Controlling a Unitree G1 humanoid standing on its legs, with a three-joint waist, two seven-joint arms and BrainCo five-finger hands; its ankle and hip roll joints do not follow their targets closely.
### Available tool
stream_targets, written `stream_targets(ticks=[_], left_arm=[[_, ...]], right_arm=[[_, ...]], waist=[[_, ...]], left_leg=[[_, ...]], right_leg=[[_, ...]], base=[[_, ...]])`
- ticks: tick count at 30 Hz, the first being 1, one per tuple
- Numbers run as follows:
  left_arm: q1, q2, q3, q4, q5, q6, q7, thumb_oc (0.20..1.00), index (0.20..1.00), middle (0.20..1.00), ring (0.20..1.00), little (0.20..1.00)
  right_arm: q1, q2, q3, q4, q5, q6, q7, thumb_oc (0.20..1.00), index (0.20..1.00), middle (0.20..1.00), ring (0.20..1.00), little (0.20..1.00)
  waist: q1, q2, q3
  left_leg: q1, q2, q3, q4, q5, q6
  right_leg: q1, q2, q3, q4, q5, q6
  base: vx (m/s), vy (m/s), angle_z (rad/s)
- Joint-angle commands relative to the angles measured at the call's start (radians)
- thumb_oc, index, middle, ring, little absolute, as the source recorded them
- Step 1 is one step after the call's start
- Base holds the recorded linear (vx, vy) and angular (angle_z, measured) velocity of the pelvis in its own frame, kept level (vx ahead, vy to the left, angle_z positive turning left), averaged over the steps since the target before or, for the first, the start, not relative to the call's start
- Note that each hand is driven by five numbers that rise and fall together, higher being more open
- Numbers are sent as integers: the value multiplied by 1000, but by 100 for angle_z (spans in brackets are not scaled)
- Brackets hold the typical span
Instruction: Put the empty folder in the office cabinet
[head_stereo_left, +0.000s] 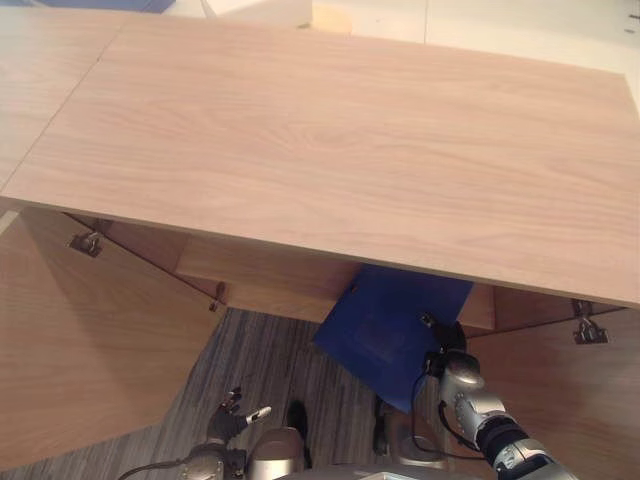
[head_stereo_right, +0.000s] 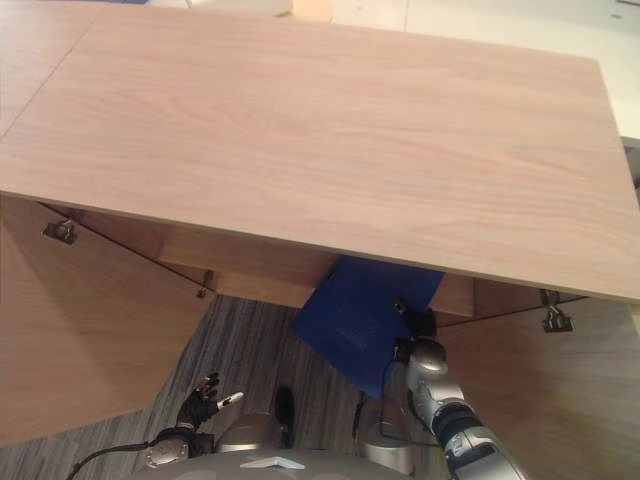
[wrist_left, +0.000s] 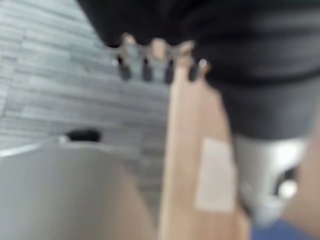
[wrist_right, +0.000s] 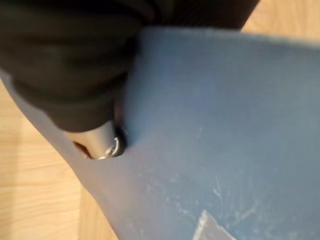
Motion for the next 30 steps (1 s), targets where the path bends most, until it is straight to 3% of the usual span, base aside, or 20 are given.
stream_targets(ticks=[1,3,6,9,14,22,24,26,30], left_arm=[[50,7,-59,-20,-16,-23,28,1000,1000,1000,1000,1000],[46,6,-66,-16,-14,-21,33,1000,1000,1000,1000,1000],[39,3,-90,-10,-33,-22,52,1000,1000,1000,1000,1000],[32,-1,-104,-9,-42,-20,57,1000,1000,1000,1000,1000],[5,3,-136,12,-77,-34,69,1000,1000,1000,1000,1000],[-15,28,-146,-12,-98,13,76,1000,1000,1000,1000,1000],[-18,34,-144,-11,-107,23,75,1000,1000,1000,1000,1000],[-25,40,-142,-10,-116,25,66,1000,1000,1000,1000,1000],[-66,55,-142,-20,-169,9,36,1000,1000,1000,1000,1000]], right_arm=[[-74,-13,-57,4,141,-46,-62,200,200,200,200,200],[-98,-8,-80,33,190,-43,-78,200,200,200,200,200],[-178,-4,-158,110,316,-113,-210,200,200,200,200,200],[-240,-16,-215,138,392,-123,-289,200,200,200,200,200],[-401,-46,-317,239,613,-162,-323,200,200,200,200,200],[-550,-173,-372,300,717,-145,-292,200,200,200,200,200],[-576,-197,-375,315,732,-171,-285,200,200,200,200,200],[-610,-218,-373,323,740,-202,-307,200,200,200,200,200],[-725,-289,-324,333,763,-178,-311,200,200,200,200,200]], waist=[[24,-7,-35],[31,-3,-31],[53,10,-19],[64,24,-8],[88,50,26],[115,59,47],[118,61,54],[118,68,68],[119,101,118]], left_leg=[[-39,-60,10,122,-138,109],[-41,-59,6,121,-135,108],[-50,-50,-4,111,-124,100],[-62,-47,-14,101,-113,94],[-102,-42,-34,106,-91,84],[-142,-24,-45,132,-75,66],[-155,-20,-46,145,-73,63],[-181,-16,-49,166,-71,60],[-269,-13,-48,213,-72,47]], right_leg=[[-157,-41,12,58,2,69],[-159,-43,4,64,0,67],[-161,-47,-21,79,-5,61],[-165,-49,-32,88,-9,55],[-175,-53,-45,114,-22,42],[-185,-48,-65,156,-55,27],[-189,-47,-66,167,-64,22],[-206,-45,-64,190,-76,15],[-270,-41,-58,244,-119,-10]], base=[[88,-68,3],[73,-74,14],[88,-121,15],[-3,-54,6],[-2,-48,14],[40,-80,11],[68,-100,17],[24,-77,6],[-91,-53,-1]])
